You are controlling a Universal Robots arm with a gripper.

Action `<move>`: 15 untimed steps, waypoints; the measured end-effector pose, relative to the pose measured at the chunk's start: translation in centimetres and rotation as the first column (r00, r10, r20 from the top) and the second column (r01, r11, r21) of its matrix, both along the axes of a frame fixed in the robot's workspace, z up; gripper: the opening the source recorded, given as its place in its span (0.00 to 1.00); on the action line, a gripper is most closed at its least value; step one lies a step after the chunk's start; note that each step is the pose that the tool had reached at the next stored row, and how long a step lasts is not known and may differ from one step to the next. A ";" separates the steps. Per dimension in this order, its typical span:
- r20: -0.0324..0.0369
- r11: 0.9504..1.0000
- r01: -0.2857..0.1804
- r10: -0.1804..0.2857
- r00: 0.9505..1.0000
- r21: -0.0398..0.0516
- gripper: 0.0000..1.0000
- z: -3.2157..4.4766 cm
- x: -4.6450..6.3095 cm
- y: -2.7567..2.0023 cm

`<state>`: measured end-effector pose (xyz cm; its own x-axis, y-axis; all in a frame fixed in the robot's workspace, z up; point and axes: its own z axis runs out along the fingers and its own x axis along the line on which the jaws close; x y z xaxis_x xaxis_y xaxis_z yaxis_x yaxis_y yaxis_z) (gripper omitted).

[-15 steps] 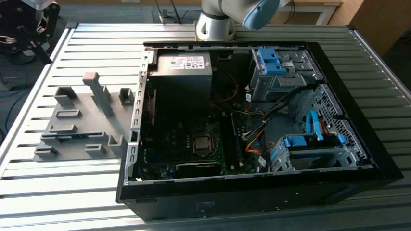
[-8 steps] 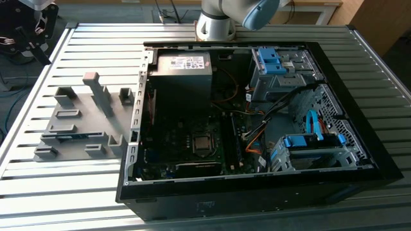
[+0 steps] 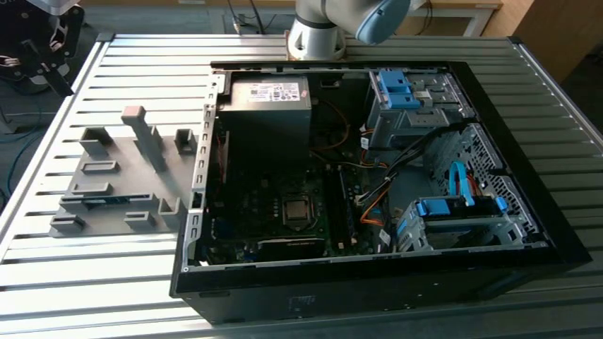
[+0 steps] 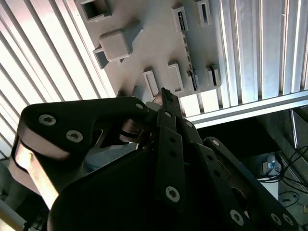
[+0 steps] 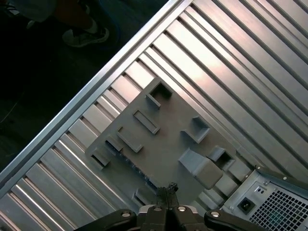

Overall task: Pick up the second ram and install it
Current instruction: 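Pick up the second ram and move it above second insertion slot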

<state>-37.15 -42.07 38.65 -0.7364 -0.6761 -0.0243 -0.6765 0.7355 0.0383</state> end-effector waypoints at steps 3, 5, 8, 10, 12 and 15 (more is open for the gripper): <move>0.000 1.000 -0.012 0.012 1.000 0.000 0.11 0.00 0.0 -0.04; 0.000 1.000 -0.018 0.018 1.000 0.000 0.11 0.00 0.0 -0.06; 0.000 1.000 -0.027 0.027 1.000 0.000 0.11 0.00 0.0 -0.10; 0.000 0.999 -0.032 0.032 0.999 0.000 0.11 0.00 -0.1 -0.12; 0.000 0.999 -0.037 0.037 0.999 0.000 0.11 0.00 -0.1 -0.14; 0.000 0.999 -0.044 0.044 0.999 0.000 0.11 0.00 -0.1 -0.18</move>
